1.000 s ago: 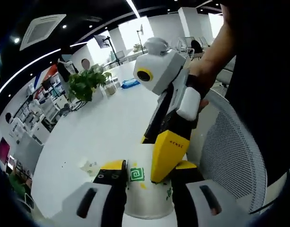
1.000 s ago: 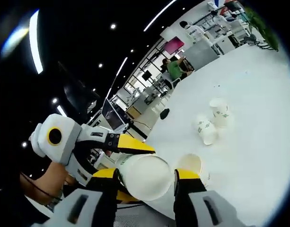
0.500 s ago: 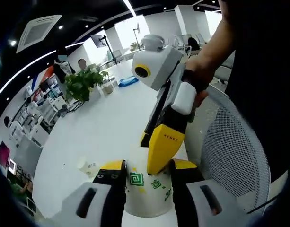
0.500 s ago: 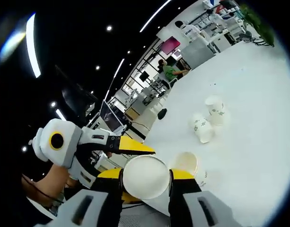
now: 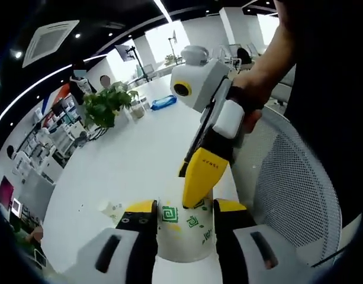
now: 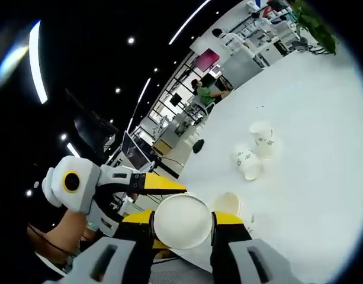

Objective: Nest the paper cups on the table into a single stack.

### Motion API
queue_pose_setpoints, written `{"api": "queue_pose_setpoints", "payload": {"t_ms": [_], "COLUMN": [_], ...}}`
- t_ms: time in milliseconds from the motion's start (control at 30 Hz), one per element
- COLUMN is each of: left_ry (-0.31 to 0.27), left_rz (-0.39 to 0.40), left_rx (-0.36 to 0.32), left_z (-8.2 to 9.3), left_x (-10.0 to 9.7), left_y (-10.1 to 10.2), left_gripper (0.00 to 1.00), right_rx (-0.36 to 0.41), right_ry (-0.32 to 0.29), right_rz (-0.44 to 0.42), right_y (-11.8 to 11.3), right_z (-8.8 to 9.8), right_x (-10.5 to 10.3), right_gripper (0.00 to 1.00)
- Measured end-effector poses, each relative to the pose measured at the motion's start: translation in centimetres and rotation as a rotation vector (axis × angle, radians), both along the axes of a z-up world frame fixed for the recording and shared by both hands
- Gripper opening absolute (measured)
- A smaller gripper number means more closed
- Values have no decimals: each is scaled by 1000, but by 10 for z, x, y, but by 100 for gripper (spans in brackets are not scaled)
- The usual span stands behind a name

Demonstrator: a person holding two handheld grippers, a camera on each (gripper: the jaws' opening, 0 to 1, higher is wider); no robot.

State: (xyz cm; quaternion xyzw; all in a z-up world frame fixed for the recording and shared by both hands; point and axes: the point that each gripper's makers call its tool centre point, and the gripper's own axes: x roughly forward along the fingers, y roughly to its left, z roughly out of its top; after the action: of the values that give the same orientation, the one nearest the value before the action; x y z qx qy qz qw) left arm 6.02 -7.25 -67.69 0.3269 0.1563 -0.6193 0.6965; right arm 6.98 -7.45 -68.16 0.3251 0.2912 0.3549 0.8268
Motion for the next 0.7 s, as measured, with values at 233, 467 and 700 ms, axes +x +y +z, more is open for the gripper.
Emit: {"api": "queue_pose_setpoints", "payload": {"t_ms": [233,467,700], "left_ry": [43,98,175], "left_rz": [68,139,230], "left_rx": [-63,-112,-169], "left_z": [6,7,6], "left_x": [4,7,13], "left_y": [12,27,38], "left_gripper": [35,35,32], "right_rx": [-9,-13,4], "right_ry": [-9,-18,-42], "right_rz": [-21,-43,-61], "right_y": [-10,-21,-26], "right_z": [-2,-2,4], "right_x": [6,11,12], "right_gripper": [35,35,35]}}
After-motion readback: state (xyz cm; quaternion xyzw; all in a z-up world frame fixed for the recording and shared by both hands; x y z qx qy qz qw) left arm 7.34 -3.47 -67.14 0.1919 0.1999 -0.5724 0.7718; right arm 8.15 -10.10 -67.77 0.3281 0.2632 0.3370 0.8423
